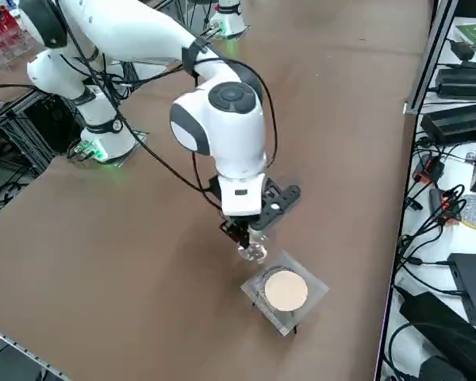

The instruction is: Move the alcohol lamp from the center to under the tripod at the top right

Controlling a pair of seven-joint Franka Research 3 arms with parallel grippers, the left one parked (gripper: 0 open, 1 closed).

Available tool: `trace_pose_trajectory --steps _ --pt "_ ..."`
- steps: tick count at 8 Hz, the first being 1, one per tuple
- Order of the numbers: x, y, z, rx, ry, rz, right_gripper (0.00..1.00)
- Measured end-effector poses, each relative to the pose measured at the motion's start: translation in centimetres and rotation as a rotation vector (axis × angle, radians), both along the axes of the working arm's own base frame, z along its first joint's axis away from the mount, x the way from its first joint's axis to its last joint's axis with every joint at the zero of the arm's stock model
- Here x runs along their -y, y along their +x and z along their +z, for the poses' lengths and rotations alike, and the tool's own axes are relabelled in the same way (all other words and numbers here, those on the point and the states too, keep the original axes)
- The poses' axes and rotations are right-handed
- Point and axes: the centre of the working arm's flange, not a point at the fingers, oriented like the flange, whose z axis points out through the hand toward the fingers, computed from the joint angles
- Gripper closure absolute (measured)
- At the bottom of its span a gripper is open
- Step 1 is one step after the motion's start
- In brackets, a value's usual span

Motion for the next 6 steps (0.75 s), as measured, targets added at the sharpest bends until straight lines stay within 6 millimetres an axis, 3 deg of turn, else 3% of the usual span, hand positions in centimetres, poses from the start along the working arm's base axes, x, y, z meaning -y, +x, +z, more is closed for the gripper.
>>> trace_pose_trajectory --steps 3,6 --pt "1.3 1.6 -1.0 0.027 0.013 -0.027 0.71" --pt "2.9 1.1 -4.0 0.012 0.058 -0.071 0.71"
